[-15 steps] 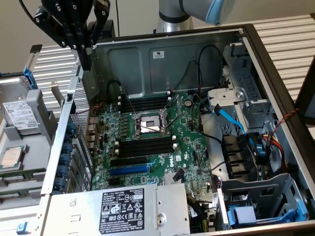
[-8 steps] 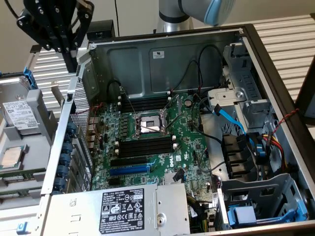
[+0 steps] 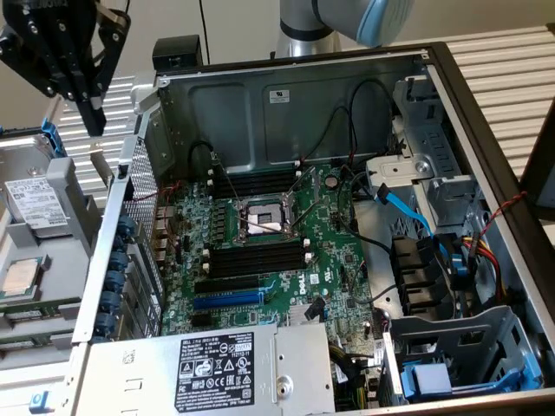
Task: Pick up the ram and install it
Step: 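Reach for the ram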
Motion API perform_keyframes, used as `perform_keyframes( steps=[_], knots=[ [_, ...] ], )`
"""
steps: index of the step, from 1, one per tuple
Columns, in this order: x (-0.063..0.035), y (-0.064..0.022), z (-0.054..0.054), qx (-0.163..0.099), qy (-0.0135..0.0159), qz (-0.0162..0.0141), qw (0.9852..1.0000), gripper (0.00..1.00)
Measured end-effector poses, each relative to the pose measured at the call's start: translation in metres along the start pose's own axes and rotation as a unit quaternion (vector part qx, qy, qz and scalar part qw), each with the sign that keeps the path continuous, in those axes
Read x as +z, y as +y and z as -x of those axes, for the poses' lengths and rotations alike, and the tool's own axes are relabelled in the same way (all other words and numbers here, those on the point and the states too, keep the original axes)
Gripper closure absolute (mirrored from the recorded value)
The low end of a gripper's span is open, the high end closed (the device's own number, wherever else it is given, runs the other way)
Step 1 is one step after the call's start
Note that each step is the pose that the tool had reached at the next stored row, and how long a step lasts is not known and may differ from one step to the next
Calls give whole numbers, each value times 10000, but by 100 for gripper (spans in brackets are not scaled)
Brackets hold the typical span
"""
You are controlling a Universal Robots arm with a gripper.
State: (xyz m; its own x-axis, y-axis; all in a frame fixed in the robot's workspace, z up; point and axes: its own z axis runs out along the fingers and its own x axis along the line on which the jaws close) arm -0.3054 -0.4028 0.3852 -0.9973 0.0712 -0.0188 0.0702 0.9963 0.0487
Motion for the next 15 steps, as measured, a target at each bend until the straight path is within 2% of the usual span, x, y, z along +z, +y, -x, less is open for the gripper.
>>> perform_keyframes(
  steps=[15],
  knots=[
    [52, -61, -620, 0, 0, 0, 10000, 89]
  ],
)
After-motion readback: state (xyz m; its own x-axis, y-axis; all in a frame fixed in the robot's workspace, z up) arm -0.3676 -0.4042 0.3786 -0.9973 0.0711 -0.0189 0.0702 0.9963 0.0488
